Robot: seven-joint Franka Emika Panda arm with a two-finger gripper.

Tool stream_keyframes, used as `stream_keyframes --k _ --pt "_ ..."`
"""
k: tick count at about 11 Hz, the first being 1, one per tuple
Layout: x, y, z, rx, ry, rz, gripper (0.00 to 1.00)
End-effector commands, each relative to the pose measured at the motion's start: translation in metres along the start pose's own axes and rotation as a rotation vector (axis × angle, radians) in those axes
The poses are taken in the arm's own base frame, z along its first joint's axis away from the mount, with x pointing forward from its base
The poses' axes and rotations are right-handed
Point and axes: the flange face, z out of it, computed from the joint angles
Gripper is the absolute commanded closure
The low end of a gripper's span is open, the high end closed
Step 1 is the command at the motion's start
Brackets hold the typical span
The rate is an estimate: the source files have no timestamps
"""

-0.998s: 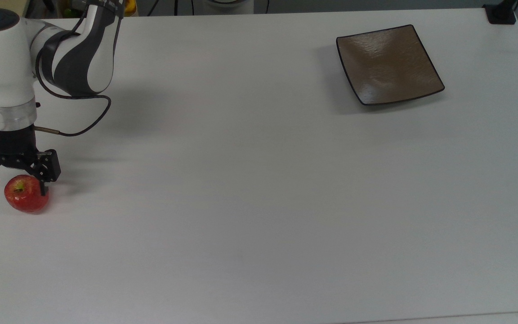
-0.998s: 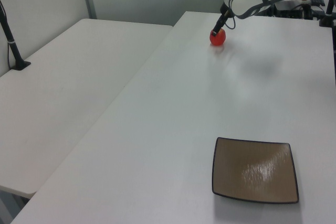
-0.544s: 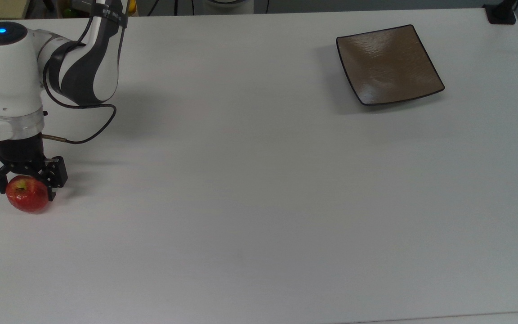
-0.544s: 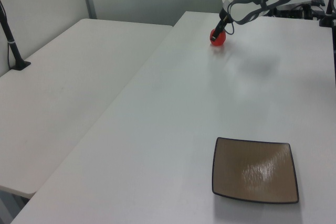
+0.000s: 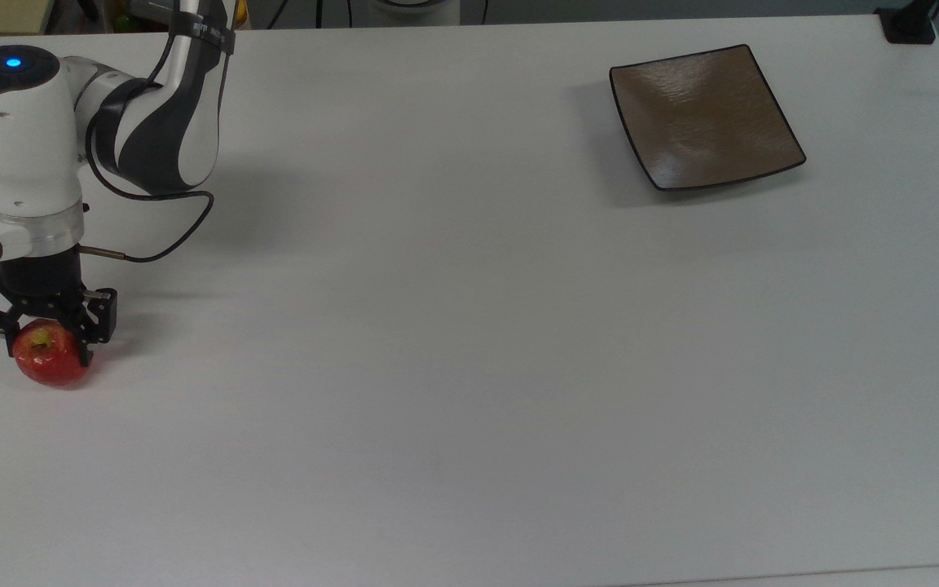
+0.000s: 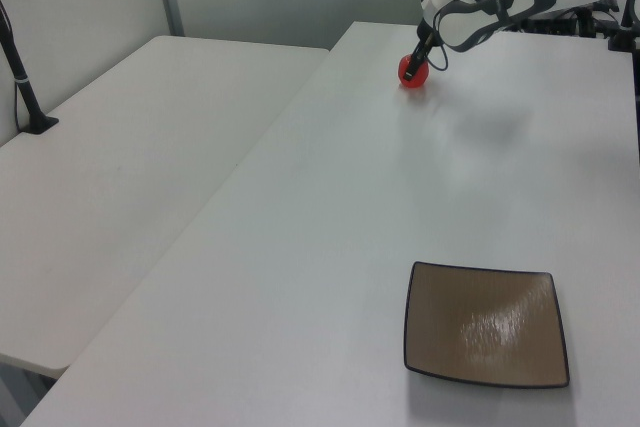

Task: Apples placed on a ceramic plate
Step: 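Lift the red apple and carry it toward the brown plate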

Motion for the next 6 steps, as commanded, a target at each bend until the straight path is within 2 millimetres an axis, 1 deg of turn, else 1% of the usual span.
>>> stream_keyframes --k 1,2,3,4,5,6 --pt "0.007 0.001 -0.012 -0.015 0.02 0.0 1.0" --pt "0.012 0.003 -0.027 -0.016 0.022 0.0 1.0" --pt "0.018 0.003 -0.047 -0.014 0.029 0.002 1.0" --pt "0.026 0.001 -0.072 -0.005 0.032 0.005 1.0" --pt "0.034 -0.001 -0.104 0.009 0.021 0.003 1.0" --pt "0.048 -0.011 -0.143 0.031 0.007 -0.008 1.0"
